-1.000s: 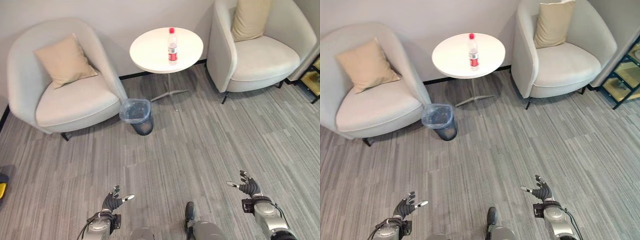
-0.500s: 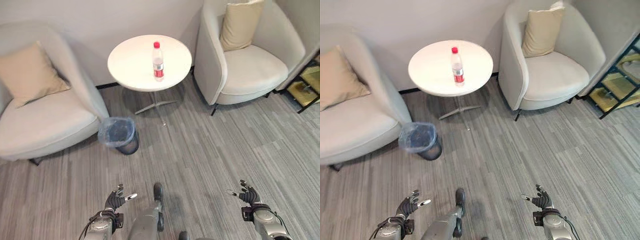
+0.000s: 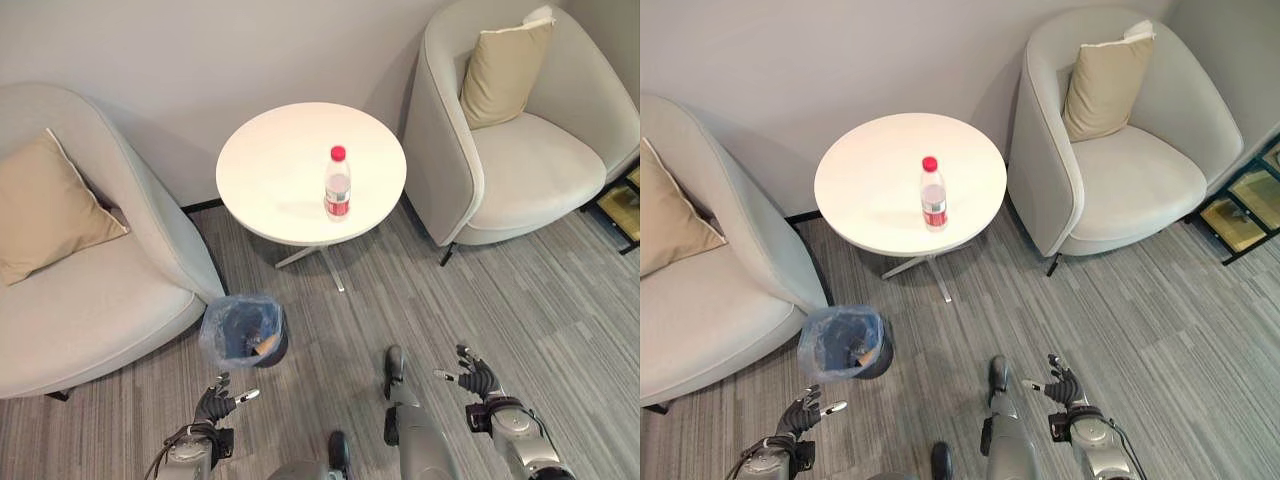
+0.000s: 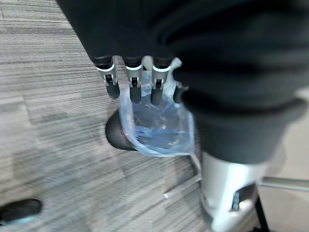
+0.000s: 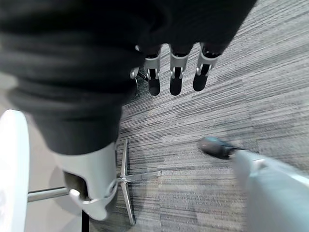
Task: Gather garbage on tea table into small bin, then transfer packed bag to large trash can.
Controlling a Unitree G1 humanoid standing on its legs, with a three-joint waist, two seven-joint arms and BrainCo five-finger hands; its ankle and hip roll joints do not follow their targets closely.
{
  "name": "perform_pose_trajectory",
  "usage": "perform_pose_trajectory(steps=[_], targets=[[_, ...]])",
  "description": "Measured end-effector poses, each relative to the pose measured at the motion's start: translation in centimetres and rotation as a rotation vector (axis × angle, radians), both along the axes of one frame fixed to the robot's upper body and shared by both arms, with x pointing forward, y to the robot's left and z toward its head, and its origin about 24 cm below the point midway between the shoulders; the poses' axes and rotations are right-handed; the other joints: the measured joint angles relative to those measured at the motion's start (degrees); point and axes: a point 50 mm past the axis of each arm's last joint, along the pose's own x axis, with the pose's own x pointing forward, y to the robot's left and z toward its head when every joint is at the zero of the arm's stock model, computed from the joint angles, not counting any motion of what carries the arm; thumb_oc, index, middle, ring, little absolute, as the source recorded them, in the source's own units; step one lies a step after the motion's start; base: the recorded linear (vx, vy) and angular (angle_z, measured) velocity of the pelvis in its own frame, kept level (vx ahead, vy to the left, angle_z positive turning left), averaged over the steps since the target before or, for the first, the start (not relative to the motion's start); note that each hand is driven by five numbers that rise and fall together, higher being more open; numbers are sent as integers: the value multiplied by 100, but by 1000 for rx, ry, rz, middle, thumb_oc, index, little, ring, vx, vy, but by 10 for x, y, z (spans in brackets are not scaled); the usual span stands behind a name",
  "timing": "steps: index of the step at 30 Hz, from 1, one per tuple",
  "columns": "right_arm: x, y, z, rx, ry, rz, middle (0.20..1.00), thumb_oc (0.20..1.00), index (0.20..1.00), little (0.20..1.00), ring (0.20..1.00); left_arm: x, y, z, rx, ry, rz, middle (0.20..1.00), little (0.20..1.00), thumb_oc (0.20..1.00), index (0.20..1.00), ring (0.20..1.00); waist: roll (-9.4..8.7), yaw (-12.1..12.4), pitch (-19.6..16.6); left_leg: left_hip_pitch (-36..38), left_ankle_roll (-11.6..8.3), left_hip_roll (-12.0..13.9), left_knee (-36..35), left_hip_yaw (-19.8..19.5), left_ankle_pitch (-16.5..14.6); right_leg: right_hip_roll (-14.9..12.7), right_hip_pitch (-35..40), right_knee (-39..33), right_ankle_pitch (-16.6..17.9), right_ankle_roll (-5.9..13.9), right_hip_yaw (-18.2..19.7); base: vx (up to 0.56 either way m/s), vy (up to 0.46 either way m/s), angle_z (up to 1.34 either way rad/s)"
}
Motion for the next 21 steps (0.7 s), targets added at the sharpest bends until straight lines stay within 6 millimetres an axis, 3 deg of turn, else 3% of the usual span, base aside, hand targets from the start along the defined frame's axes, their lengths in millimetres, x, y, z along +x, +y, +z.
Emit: perform_pose_trajectory(steps=[1,2,3,4,5,6,7,8,10,11,13,14,16,17,19,21], targets=[[-1,-1,0,-2,2,-3,1000,1000,1000,1000,1000,1,-2,0,-5,-4,-2,1000,1000,1000,1000,1000,-11,-27,-2,131,-15,18,0,-88,-25,2,117,56,65,27,45,509,-466,96],[-11,-6,-4,-7,27,-19,1000,1000,1000,1000,1000,5,-8,1,-19,-17,-14,1000,1000,1000,1000,1000,-9,-105,4,456,-172,131,24,-391,-118,39,557,98,295,-59,243,364,-374,106],[-9,-8,-4,-5,23,-35,1000,1000,1000,1000,1000,8,-14,1,-36,-33,-16,1000,1000,1000,1000,1000,104,-102,38,398,-313,316,321,-477,-176,128,670,249,447,-206,136,421,-515,150],[-9,-11,-5,-8,28,-48,1000,1000,1000,1000,1000,15,-25,2,-52,-46,-46,1000,1000,1000,1000,1000,5,-144,30,-141,-474,362,1644,-428,-240,119,816,404,680,-522,119,171,-226,94],[-7,-16,-2,-24,23,-44,1000,1000,1000,1000,1000,15,-30,1,-68,-45,-53,1000,1000,1000,1000,1000,56,-99,37,-329,-558,466,2243,-306,-182,259,939,420,644,-782,29,264,-299,74],[-2,-19,2,-36,6,-40,1000,1000,1000,1000,1000,15,-32,0,-75,-41,-54,1000,1000,1000,1000,1000,100,-82,44,-734,-778,638,3129,-222,-6,343,1079,388,505,-958,-36,134,-101,9],[4,-20,6,-41,-16,-39,1000,1000,1000,1000,1000,14,-31,-1,-72,-38,-55,1000,1000,1000,1000,1000,60,-19,58,-1034,-837,828,3688,-115,-49,416,1198,366,488,-966,-8,207,-148,-8],[9,-19,9,-42,-34,-39,1000,1000,1000,1000,1000,13,-29,-1,-68,-34,-55,1000,1000,1000,1000,1000,9,-2,54,-1026,-929,883,3487,-97,-148,499,1329,328,397,-1066,5,182,-103,-7],[12,-23,14,-54,-47,-37,1000,1000,1000,1000,1000,19,-27,3,-60,-51,-62,1000,1000,1000,1000,1000,-81,17,99,-1137,-923,1039,2694,12,-152,617,1675,72,297,-1185,-57,183,-74,4],[12,-25,15,-60,-49,-40,1000,1000,1000,1000,1000,25,-28,5,-60,-65,-68,1000,1000,1000,1000,1000,-121,-8,121,-1202,-950,1045,2189,19,-131,641,1844,-101,313,-1169,-150,158,-30,15],[7,-27,12,-68,-32,-46,1000,1000,1000,1000,1000,33,-31,11,-63,-96,-82,1000,1000,1000,1000,1000,-160,-117,144,-1247,-1113,1138,968,85,124,736,2167,-288,258,-1106,-371,199,2,41],[2,-28,7,-72,-6,-55,1000,1000,1000,1000,1000,37,-32,13,-62,-107,-91,1000,1000,1000,1000,1000,-197,-136,143,-1383,-1173,1183,370,202,514,812,2295,-322,110,-994,-515,248,56,41],[2,-26,6,-67,-3,-56,1000,1000,1000,1000,1000,35,-31,12,-52,-98,-105,1000,1000,1000,1000,1000,-265,-121,166,-1556,-1105,1116,213,232,812,873,2365,-320,6,-850,-495,199,94,8],[1,-23,5,-58,-3,-55,1000,1000,1000,1000,1000,31,-29,10,-46,-82,-103,1000,1000,1000,1000,1000,-305,-118,172,-1550,-1024,1083,238,216,900,898,2446,-319,42,-902,-488,144,97,-19],[6,-18,10,-46,-37,-41,1000,1000,1000,1000,1000,16,-25,4,-42,-38,-94,1000,1000,1000,1000,1000,-309,-119,153,-1384,-937,995,278,312,945,977,2640,-319,-148,-648,-461,148,120,-21],[4,-16,12,-39,-53,-30,1000,1000,1000,1000,1000,10,-20,2,-33,-19,-90,1000,1000,1000,1000,1000,-327,-123,58,-1215,-866,829,137,311,996,1019,2687,-316,-132,-683,-454,132,131,-2]])
